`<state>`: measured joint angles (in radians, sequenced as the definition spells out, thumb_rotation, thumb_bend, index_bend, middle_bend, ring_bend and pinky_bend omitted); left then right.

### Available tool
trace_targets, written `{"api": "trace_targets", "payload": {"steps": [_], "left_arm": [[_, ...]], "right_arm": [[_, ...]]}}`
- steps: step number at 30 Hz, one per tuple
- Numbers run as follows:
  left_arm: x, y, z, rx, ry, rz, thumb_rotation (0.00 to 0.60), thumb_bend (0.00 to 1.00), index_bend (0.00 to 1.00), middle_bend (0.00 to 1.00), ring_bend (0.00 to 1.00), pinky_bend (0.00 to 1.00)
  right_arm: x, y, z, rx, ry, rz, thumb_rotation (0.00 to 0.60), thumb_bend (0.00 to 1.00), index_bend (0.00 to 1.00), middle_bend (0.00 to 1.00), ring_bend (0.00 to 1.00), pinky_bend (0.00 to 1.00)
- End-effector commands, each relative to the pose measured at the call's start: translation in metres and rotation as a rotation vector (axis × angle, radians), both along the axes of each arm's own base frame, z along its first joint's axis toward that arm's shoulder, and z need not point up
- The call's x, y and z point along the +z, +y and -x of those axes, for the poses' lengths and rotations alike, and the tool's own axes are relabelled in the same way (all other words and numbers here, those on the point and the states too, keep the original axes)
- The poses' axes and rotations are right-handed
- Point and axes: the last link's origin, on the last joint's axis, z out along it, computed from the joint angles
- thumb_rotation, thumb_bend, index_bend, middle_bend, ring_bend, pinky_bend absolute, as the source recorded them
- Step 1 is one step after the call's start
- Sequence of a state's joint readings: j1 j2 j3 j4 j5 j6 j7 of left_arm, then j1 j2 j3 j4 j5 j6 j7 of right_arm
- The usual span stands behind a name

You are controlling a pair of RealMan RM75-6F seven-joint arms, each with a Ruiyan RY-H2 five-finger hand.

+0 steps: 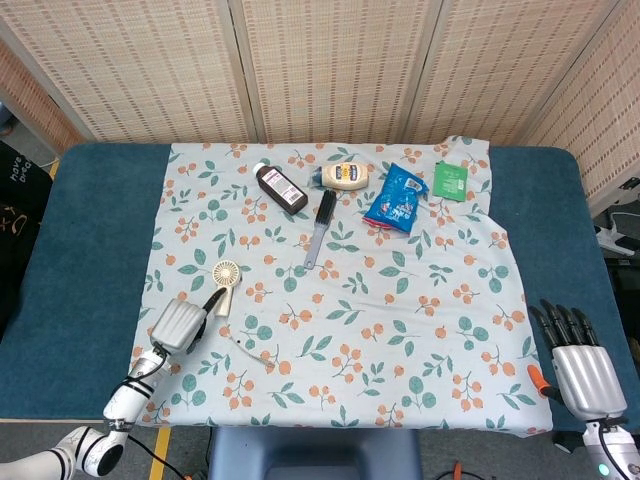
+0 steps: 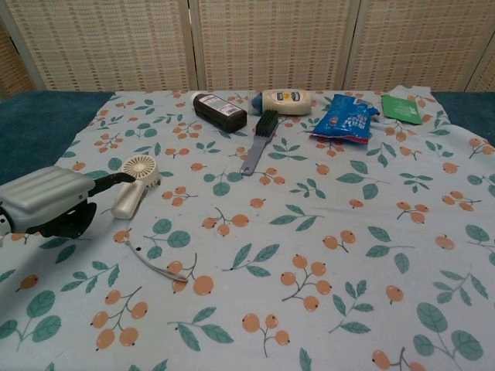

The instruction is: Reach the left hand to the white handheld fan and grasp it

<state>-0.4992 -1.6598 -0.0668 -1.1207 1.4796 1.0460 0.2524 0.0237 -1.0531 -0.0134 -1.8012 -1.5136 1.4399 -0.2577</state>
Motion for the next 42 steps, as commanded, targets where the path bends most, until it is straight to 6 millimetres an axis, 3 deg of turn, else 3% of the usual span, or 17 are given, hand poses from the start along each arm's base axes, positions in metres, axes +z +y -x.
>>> {"api": "trace_targets", "payload": {"steps": [1,30,36,38,42], "left_arm": [[0.001,0.000,0.001,0.003,0.005,-0.001,0.600,0.89,0.04,1.00,0.95,1.00],[0.000,0.003,0.011,0.107,0.049,0.104,0.600,0.90,0.06,1.00,0.95,1.00],[0.016,-0.003,-0.008,0.013,-0.041,0.018,0.600,0.90,0.01,1.00,0.93,1.00],[0.029,-0.008,-0.018,-0.051,-0.105,-0.039,0.600,0.85,0.00,1.00,0.90,1.00],[0.063,-0.030,-0.030,-0.130,-0.183,-0.123,0.600,0.68,0.00,0.90,0.83,1.00]], "right_arm": [[0.001,0.000,0.000,0.001,-0.001,0.002,0.600,0.21,0.00,0.00,0.00,0.00],[0.001,0.002,-0.002,0.002,0.004,-0.001,0.600,0.21,0.00,0.00,0.00,0.00],[0.001,0.005,-0.003,0.007,0.003,-0.001,0.600,0.21,0.00,0.00,0.00,0.00],[0.001,0.006,-0.005,0.012,0.002,-0.001,0.600,0.21,0.00,0.00,0.00,0.00],[0.002,0.009,-0.008,0.025,-0.003,-0.005,0.600,0.21,0.00,0.00,0.00,0.00]]}}
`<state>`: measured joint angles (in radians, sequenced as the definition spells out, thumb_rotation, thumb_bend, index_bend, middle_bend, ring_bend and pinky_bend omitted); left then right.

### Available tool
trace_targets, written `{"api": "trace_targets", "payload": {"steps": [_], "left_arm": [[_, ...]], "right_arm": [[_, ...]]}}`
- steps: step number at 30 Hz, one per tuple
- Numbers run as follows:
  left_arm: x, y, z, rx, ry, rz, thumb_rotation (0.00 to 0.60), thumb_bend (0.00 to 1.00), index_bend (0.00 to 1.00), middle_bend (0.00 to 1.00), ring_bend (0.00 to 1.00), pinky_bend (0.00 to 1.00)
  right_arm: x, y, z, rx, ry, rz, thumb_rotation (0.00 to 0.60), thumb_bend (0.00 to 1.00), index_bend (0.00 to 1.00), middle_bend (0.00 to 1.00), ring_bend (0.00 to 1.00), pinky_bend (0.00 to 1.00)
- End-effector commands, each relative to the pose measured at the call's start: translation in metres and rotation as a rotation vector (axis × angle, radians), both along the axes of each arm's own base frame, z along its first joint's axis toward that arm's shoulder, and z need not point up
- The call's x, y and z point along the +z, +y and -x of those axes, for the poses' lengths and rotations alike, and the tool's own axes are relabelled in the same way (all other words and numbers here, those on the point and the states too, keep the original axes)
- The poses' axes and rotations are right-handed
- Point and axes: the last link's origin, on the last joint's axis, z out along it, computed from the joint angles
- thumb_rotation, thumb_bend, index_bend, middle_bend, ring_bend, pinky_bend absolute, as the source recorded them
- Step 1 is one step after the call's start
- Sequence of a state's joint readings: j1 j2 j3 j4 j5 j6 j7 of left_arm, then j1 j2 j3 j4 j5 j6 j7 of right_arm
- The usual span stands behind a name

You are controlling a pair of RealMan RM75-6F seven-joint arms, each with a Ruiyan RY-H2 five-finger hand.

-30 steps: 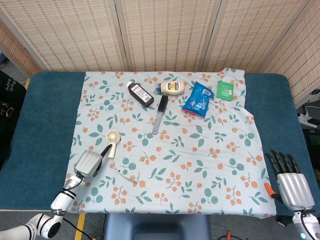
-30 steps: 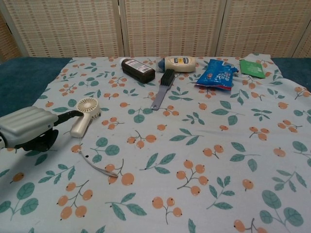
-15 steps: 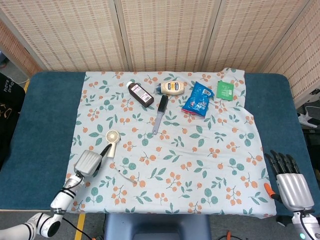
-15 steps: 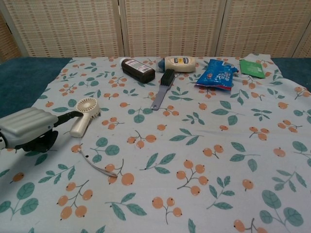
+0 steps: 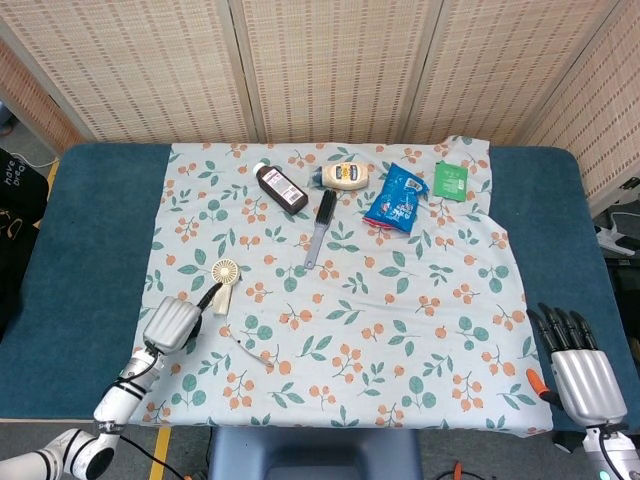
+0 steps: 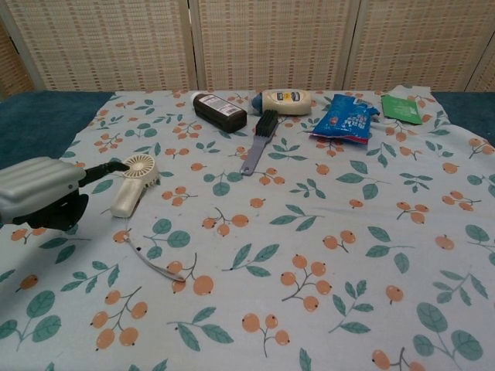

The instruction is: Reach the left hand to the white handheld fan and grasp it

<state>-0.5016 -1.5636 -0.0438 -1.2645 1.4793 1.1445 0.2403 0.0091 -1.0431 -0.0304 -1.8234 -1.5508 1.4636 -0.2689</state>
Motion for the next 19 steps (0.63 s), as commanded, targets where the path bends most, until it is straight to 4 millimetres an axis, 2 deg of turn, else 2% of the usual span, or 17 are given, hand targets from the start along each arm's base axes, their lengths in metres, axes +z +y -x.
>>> {"api": "trace_targets", "payload": {"steps": [1,3,5,7,9,11,13,15,19], "left_arm": [[0.042,-0.032,-0.016,-0.096,-0.118,-0.097,0.600,0.62,0.00,0.86,0.80,0.99],[0.060,-0.052,-0.014,-0.090,-0.145,-0.125,0.600,0.55,0.00,0.75,0.72,0.93],[0.080,-0.084,-0.001,-0.039,-0.166,-0.140,0.600,0.49,0.00,0.53,0.51,0.71],[0.102,-0.120,0.020,0.062,-0.144,-0.159,0.600,0.42,0.00,0.15,0.12,0.30],[0.121,-0.149,0.036,0.170,-0.171,-0.189,0.595,0.38,0.00,0.01,0.00,0.14],[0.133,-0.160,0.044,0.225,-0.150,-0.177,0.550,0.35,0.00,0.00,0.00,0.09],[0.145,-0.166,0.048,0.270,-0.151,-0.195,0.478,0.33,0.00,0.00,0.00,0.06],[0.151,-0.168,0.048,0.272,-0.148,-0.199,0.458,0.33,0.00,0.00,0.00,0.06],[0.154,-0.172,0.044,0.258,-0.147,-0.179,0.458,0.33,0.00,0.00,0.00,0.06]], "right_arm": [[0.000,0.003,-0.002,0.007,-0.004,-0.004,0.600,0.21,0.00,0.00,0.00,0.00],[0.001,0.005,-0.004,0.015,-0.006,-0.008,0.600,0.21,0.00,0.00,0.00,0.00],[0.002,0.009,-0.006,0.019,-0.010,-0.012,0.600,0.21,0.00,0.00,0.00,0.00],[0.003,0.013,-0.008,0.023,-0.009,-0.012,0.600,0.21,0.00,0.00,0.00,0.00],[0.004,0.016,-0.011,0.029,-0.010,-0.011,0.600,0.21,0.00,0.00,0.00,0.00],[0.005,0.019,-0.014,0.031,-0.015,-0.013,0.600,0.21,0.00,0.00,0.00,0.00],[0.005,0.022,-0.016,0.042,-0.018,-0.018,0.600,0.21,0.00,0.00,0.00,0.00],[0.004,0.027,-0.020,0.052,-0.021,-0.028,0.600,0.21,0.00,0.00,0.00,0.00],[0.001,0.036,-0.028,0.090,-0.031,-0.053,0.600,0.21,0.00,0.00,0.00,0.00]]}}
